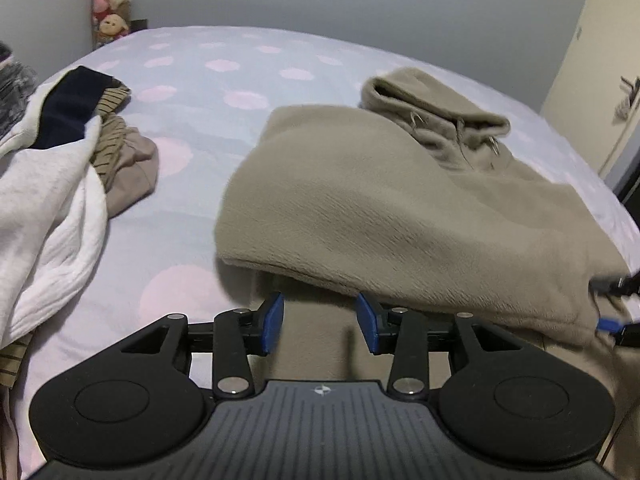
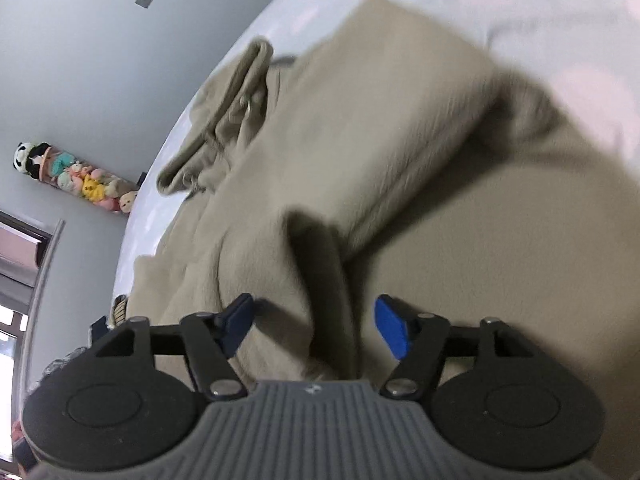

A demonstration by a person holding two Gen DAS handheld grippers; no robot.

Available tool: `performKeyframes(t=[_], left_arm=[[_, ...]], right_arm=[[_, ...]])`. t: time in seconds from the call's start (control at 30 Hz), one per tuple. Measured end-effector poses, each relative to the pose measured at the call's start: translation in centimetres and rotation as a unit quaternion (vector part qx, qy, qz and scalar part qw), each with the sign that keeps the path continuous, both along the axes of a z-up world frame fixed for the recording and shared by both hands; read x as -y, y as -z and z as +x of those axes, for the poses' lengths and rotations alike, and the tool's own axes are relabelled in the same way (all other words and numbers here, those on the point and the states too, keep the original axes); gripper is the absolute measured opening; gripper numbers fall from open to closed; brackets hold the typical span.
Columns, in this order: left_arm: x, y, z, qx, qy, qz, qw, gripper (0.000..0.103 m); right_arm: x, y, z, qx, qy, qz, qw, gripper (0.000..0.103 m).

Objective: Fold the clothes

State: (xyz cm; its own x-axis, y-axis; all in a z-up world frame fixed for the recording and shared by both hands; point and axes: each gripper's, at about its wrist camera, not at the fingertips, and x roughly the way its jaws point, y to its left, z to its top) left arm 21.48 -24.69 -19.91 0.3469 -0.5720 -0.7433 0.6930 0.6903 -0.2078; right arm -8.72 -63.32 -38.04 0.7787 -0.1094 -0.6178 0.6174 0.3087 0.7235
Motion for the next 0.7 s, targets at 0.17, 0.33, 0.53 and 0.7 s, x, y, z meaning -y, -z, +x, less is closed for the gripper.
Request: performKeyframes(t=[0.17, 0.33, 0.53, 0.7], left_arm=[[-0.9, 1.0, 2.3, -0.018, -0.001, -0.022, 0.9996, 0.043], [-1.9, 2.5, 4.6, -0.028, -0.009, -0.06, 0.9978, 0.045], [-2.1, 1.9, 5.4, -0.016, -0.024, -0.115, 0.993, 0.051], [-0.9, 2.0, 5.0, 0.003, -0.009, -0.107, 0.9942, 0.053]], right_arm=[[-1.6, -4.6, 2.0, -0.004, -0.009, -0.053, 0.999, 0.016], [-2.8, -12.0, 3.9, -0.018, -0.019, -0.146, 0.989, 0.013], [-3.7, -25.1, 10.3, 0.024, -0.072, -0.293, 0.953, 0.012], [-3.8, -31.2, 13.1, 0.049, -0.075, -0.362, 0.928, 0.012]])
